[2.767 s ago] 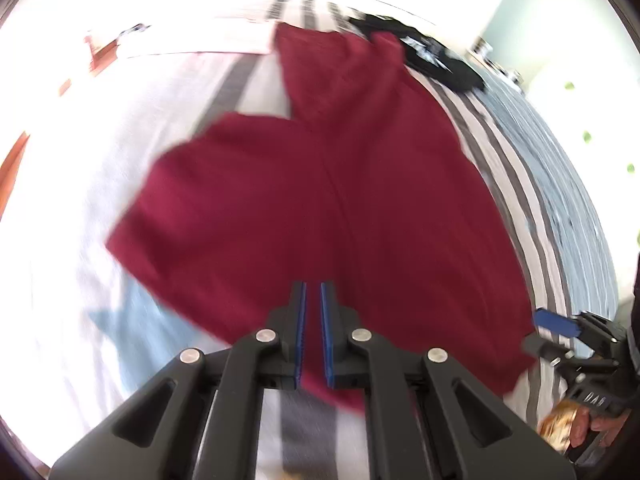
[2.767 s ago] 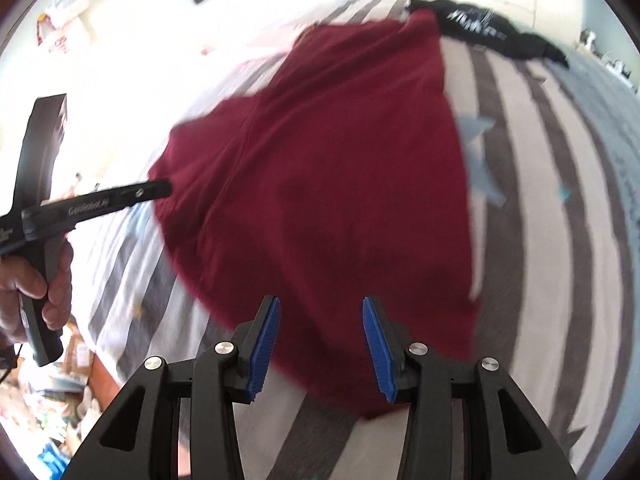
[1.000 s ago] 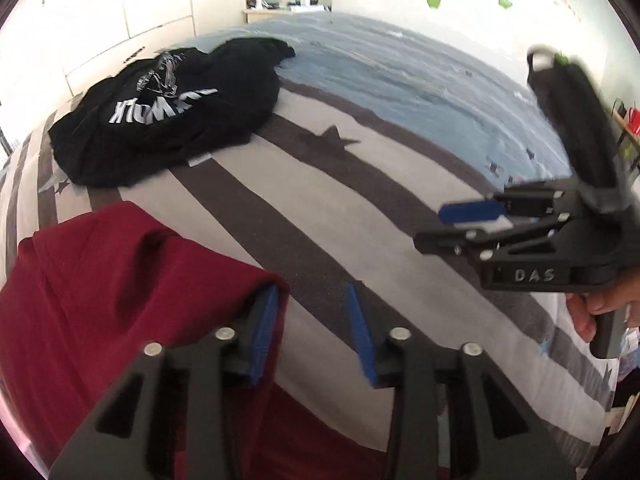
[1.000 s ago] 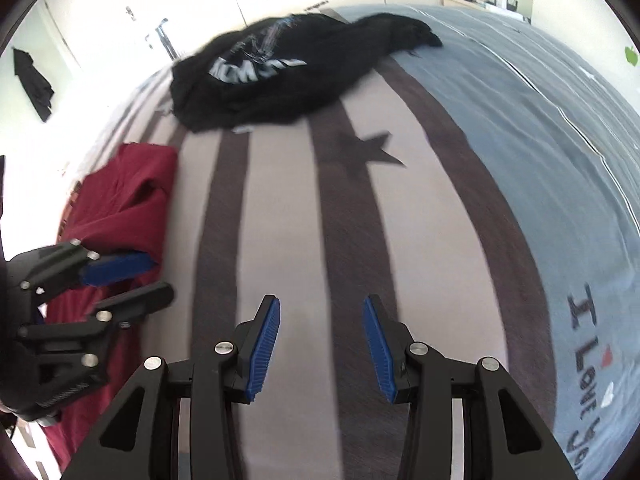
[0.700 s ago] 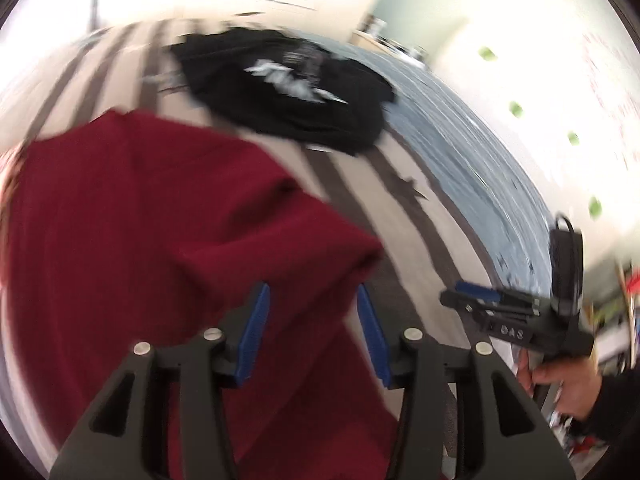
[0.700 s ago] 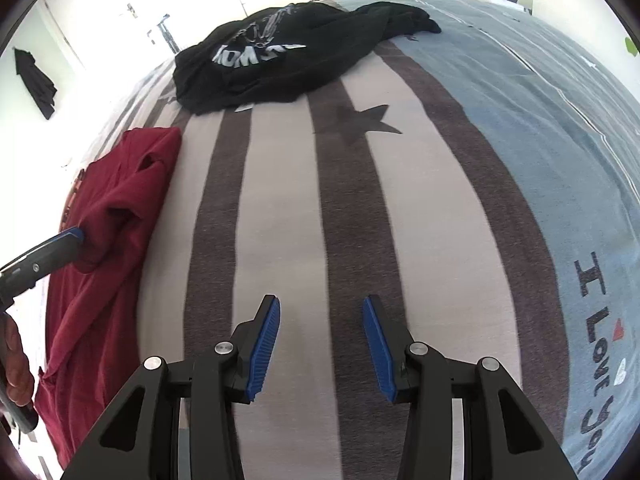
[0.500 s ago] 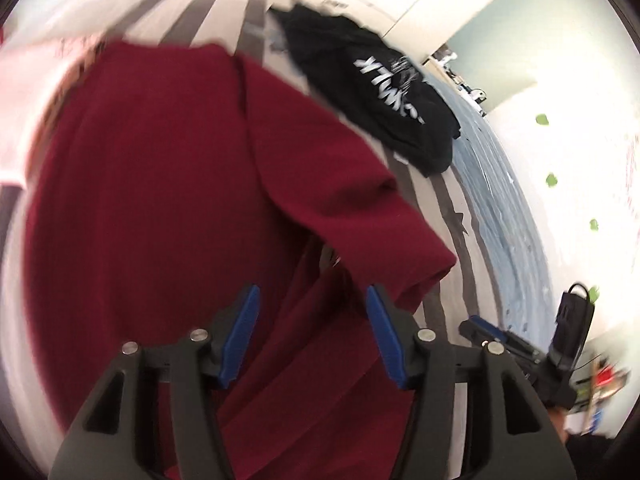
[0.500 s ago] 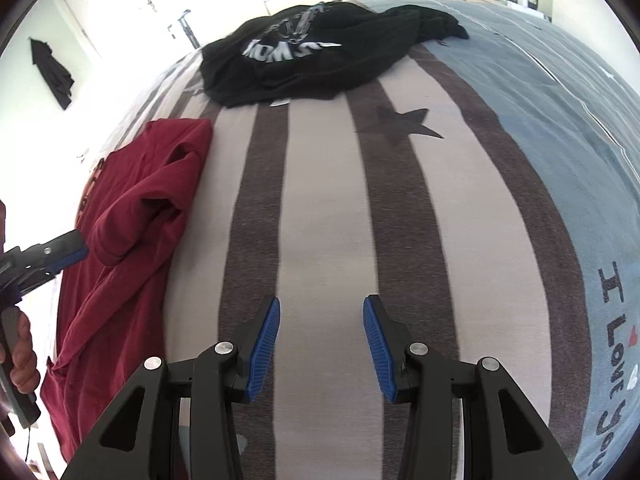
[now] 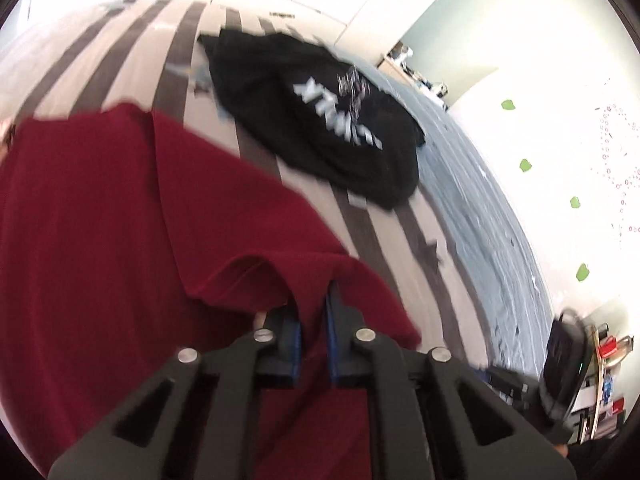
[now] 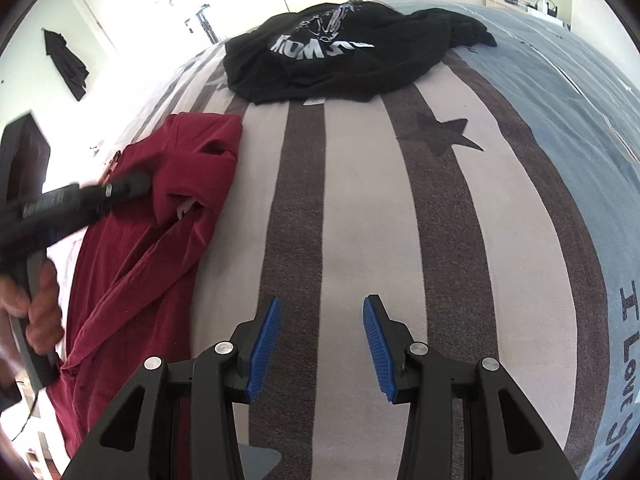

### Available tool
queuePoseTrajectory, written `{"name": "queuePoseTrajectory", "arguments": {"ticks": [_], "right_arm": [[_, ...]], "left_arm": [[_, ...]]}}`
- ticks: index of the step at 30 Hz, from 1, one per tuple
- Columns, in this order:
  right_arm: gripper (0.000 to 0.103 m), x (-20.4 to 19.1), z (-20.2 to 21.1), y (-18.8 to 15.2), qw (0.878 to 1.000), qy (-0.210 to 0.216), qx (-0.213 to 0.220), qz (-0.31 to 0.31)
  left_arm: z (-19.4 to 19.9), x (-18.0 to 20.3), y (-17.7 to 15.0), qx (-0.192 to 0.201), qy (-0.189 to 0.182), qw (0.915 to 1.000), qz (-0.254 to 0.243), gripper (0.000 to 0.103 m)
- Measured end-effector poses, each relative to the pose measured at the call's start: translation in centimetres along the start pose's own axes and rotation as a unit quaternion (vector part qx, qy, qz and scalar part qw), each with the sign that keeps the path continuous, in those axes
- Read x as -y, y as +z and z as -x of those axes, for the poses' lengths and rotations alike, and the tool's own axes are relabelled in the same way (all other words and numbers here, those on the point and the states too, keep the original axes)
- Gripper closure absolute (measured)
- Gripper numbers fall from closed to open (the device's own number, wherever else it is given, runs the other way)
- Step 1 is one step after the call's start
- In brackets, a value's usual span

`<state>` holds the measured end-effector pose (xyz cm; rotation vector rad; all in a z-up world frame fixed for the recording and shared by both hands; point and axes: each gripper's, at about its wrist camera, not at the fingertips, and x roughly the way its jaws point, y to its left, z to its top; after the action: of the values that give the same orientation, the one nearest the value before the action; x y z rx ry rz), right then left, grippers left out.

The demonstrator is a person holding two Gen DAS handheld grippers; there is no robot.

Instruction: Fold clothes

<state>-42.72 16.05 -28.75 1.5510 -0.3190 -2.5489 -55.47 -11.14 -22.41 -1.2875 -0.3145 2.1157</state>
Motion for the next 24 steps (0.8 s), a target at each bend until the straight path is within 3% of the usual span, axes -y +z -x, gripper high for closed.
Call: {"name": "queuePoseTrajectory", "arguments": {"ticks": [4,8,12,14,19,24], "right_arm": [[0.063,-0.6,-0.1,0.4,1.0,0.006,0.005,-0.002],[0.063,-0.6,-0.2,0.7,1.0,0.01,0.008,-0.014],[0.063,-0.1,-0.2,0.8,1.0,0.008,0.01,-0.027],[0.063,0.6,-0.1,0.6,0.999,0.001,0.013,-0.031],[0.063,2.7,-0.1,-0.3,0.999,-0.014,0.007,-0.043],[0.063,3.8,-0.2,-0.7,0.999,-0.017,0.01,-0.047]], "left_arm": [[-0.5,2.0,5.6,0.027,0.003,0.9982,-0.054,0.096],[-3.7,6.3,8.0,0.004,-0.027,0.995,-0.096,0.096],[-8.7,10.0,5.6,-0.086,-0.077,0.988,-0.103,0.096],[-9.8,11.0,3.5,-0.111,-0.097,0.984,-0.1,0.095],[-7.5,9.9,-0.6,-0.09,-0.108,0.9858,-0.093,0.082],[-5.8,8.2,-2.9,-0.067,-0.051,0.9899,-0.114,0.077]]}}
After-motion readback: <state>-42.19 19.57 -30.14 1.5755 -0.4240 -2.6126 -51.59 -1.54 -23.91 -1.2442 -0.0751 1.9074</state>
